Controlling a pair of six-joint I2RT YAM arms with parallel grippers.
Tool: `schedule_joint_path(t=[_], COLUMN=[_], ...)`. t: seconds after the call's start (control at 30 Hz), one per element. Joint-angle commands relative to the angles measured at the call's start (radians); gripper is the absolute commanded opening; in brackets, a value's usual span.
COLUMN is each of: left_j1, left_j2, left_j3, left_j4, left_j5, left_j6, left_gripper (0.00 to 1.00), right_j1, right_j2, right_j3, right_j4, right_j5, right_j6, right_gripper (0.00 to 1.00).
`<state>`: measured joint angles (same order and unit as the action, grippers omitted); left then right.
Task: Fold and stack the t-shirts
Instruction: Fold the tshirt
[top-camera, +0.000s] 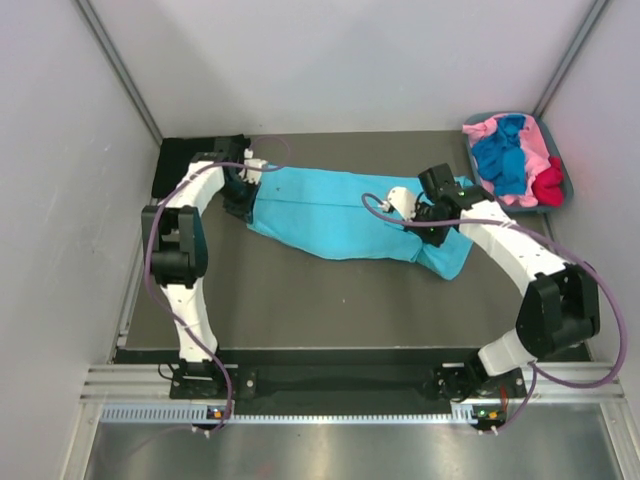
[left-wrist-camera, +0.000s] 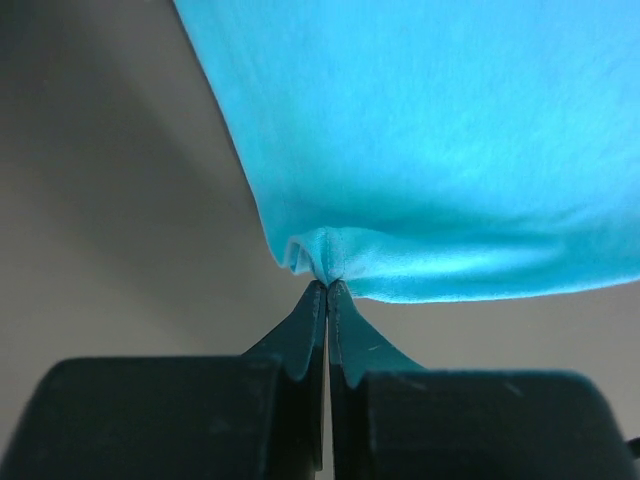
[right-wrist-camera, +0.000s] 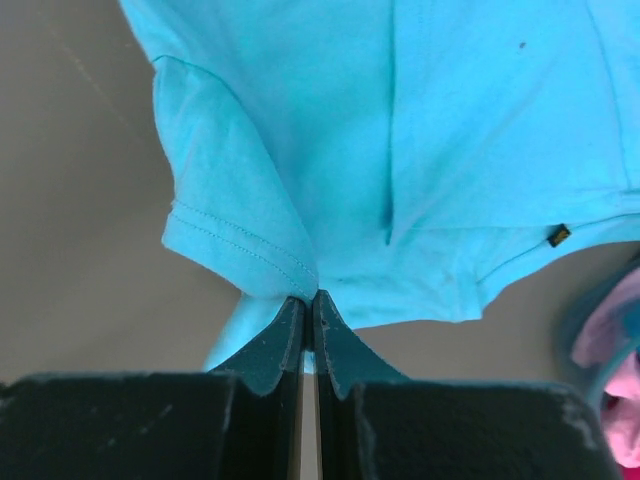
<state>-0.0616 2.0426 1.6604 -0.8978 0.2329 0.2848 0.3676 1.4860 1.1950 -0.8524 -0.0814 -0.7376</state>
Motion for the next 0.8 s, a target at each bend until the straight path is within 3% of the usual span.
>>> schedule_joint_path(t=[0.0,0.37,0.77], left_j1=[-0.007,-0.006,-0.006], left_j2=[0.037,0.159,0.252], left_j3=[0.105,0.329,0.453], left_j4=[-0.027,-0.018,-0.020], left_j5=[0.022,-0.035,-0.049], left_j6=[0.010,0.007,0.013], left_gripper=[0.00,0.00,0.00], right_j1=[-0.015,-0.076,-0.111], right_j2=[0.045,0.184,0.367], right_j3=[0.081,0.230,0.425], right_j4=[0.013,0.016,0.027], right_j5=[0.055,0.075,0.135], right_j6=[-0.014,-0.016,-0.009], right_gripper=[0.00,0.00,0.00])
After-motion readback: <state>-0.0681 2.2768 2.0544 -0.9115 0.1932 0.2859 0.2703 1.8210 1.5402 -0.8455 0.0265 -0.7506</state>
